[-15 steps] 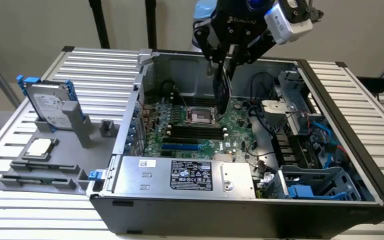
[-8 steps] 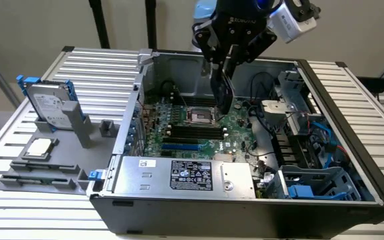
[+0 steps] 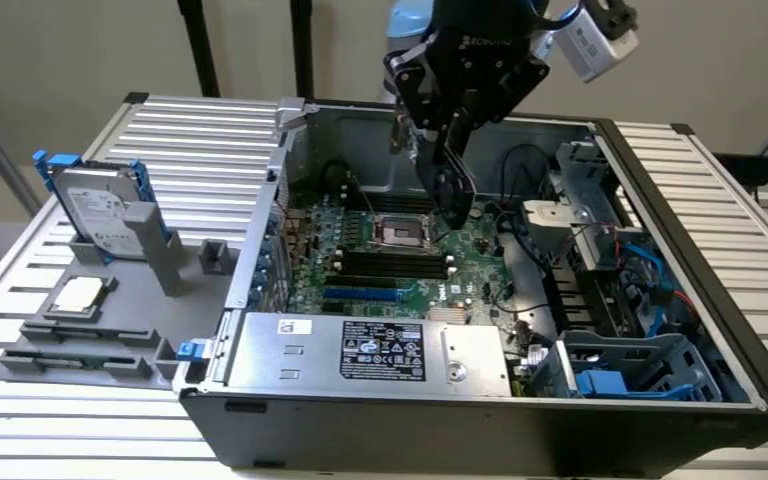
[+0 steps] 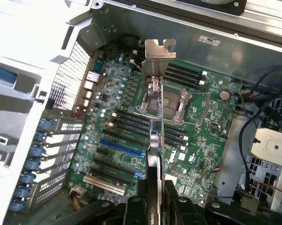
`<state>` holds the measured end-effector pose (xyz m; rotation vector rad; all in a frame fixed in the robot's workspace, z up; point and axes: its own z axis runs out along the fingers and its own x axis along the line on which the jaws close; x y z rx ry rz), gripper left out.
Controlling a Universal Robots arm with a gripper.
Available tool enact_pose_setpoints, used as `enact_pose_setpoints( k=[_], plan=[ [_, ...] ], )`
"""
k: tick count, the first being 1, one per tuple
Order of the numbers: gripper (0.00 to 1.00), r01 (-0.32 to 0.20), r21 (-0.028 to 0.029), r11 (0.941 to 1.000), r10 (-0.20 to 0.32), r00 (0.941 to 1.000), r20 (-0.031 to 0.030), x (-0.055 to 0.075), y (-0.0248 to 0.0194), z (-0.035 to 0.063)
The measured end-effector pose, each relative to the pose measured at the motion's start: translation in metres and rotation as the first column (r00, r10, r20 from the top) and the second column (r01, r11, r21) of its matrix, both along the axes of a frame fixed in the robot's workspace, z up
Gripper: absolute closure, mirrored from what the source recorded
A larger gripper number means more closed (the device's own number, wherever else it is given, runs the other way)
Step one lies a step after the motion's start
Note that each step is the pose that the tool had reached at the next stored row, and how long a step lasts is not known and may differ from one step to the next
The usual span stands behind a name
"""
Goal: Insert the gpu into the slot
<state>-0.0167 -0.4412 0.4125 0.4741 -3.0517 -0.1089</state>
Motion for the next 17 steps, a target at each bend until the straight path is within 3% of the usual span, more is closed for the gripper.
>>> enact_pose_setpoints(
  k=[5,9,13,17],
  plan=[
    [0.74,-0.091,0.0005,0.9958,0.091,0.9958,0.0001,0.0,0.0,0.0],
    [0.74,-0.163,0.001,0.9866,0.163,0.9866,0.0002,0.0,0.0,0.0],
    [0.74,-0.234,0.0024,0.9721,0.234,0.9721,0.0004,0.0,0.0,0.0],
    [0.74,-0.304,0.0043,0.9526,0.304,0.9526,0.001,0.0,0.0,0.0]
  ],
)
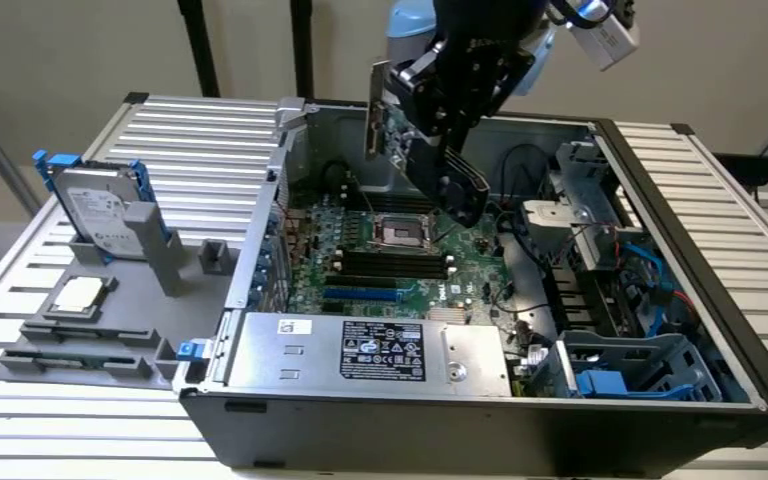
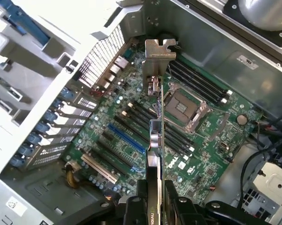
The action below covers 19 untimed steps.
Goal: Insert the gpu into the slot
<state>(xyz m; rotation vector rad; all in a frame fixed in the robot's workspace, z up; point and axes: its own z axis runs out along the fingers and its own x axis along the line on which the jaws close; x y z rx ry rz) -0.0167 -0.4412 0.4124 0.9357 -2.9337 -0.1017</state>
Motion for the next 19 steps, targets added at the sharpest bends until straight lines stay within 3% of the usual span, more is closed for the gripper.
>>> enact_pose_setpoints(
  k=[4,9,15,19],
  plan=[
    [0.74,-0.073,0.0019,0.9973,0.073,0.9973,0.0,0.0,0.0,0.0],
    [0.74,-0.163,0.0049,0.9867,0.163,0.9867,0.0004,0.0,0.0,0.0],
    [0.74,-0.269,0.0114,0.9631,0.269,0.9631,0.0019,0.0,0.0,-0.0009],
    [0.74,-0.339,0.0155,0.9406,0.339,0.9407,0.0032,0.0,0.0,-0.0022]
  ],
)
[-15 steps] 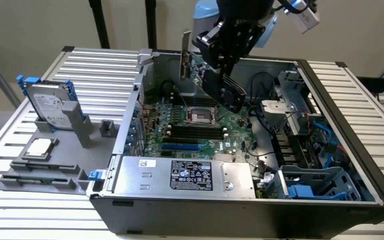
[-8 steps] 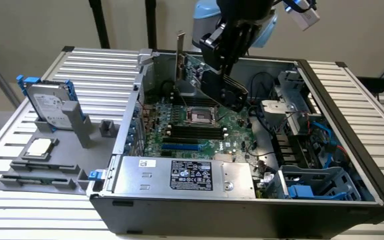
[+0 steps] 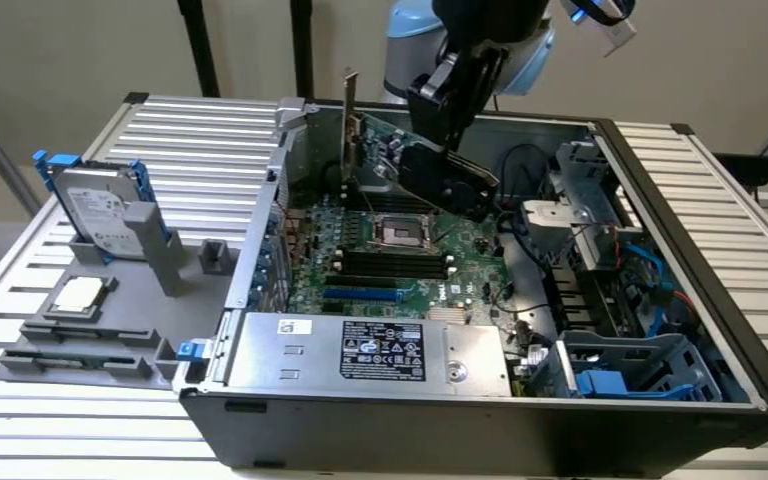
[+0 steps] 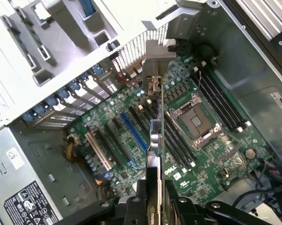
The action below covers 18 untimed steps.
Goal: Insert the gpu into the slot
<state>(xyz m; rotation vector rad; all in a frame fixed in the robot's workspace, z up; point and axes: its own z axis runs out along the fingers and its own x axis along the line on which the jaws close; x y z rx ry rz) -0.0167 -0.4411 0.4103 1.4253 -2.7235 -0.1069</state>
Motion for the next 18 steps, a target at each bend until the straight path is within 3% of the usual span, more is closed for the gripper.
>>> enact_pose_setpoints(
  k=[5,9,14,18],
  plan=[
    [0.74,-0.09,0.0043,0.9959,0.09,0.996,0.0002,0.0,0.0,-0.0018],
    [0.74,-0.163,0.0075,0.9867,0.163,0.9867,0.0006,0.0,0.0,-0.0032],
    [0.74,-0.251,0.0129,0.968,0.251,0.9681,0.0017,0.0,0.0,-0.0052],
    [0.74,-0.322,0.0217,0.9466,0.322,0.9469,0.0046,0.0,0.0,-0.0075]
  ],
)
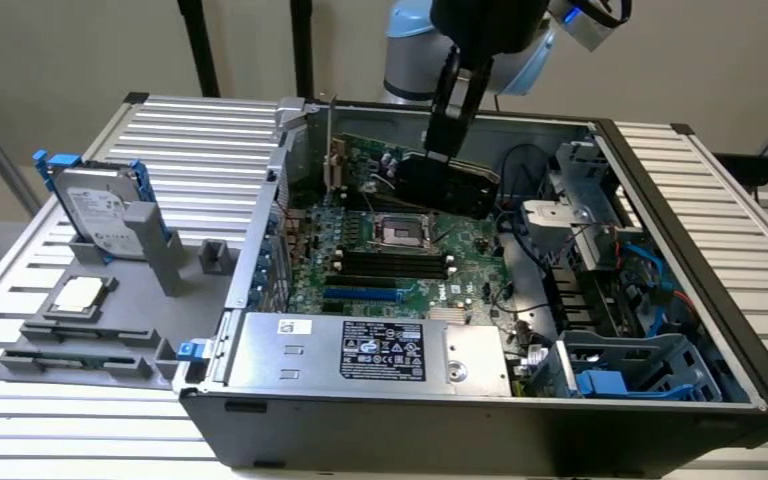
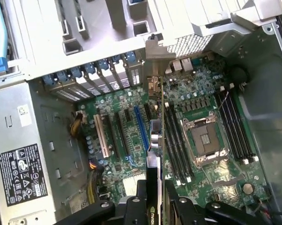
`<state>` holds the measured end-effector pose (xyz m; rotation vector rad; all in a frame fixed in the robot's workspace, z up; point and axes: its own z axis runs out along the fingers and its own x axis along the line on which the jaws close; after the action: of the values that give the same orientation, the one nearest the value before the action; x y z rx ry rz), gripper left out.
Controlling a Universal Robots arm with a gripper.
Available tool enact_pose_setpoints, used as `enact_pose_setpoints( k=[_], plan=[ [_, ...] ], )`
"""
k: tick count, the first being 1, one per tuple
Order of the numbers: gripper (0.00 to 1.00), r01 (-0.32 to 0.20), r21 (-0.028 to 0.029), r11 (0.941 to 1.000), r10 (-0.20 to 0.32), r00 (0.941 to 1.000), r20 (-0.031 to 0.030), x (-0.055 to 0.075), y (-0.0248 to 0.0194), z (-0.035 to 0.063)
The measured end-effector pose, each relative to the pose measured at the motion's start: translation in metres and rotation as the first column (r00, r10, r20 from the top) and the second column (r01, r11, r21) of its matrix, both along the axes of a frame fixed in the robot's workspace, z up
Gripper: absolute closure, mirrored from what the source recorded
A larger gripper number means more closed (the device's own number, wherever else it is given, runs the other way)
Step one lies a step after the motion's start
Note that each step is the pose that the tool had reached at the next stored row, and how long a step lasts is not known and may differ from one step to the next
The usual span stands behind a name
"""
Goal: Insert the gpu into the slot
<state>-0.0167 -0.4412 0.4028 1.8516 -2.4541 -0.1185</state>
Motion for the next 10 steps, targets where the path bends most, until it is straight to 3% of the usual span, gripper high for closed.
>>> enact_pose_setpoints(
  k=[5,10],
  plan=[
    [0.74,-0.082,0.0173,0.9965,0.082,0.9967,0.0011,-0.0006,0.0,-0.0039],
    [0.74,-0.126,0.0369,0.9913,0.126,0.992,0.0032,-0.0051,-0.0013,-0.0102]
  ],
)
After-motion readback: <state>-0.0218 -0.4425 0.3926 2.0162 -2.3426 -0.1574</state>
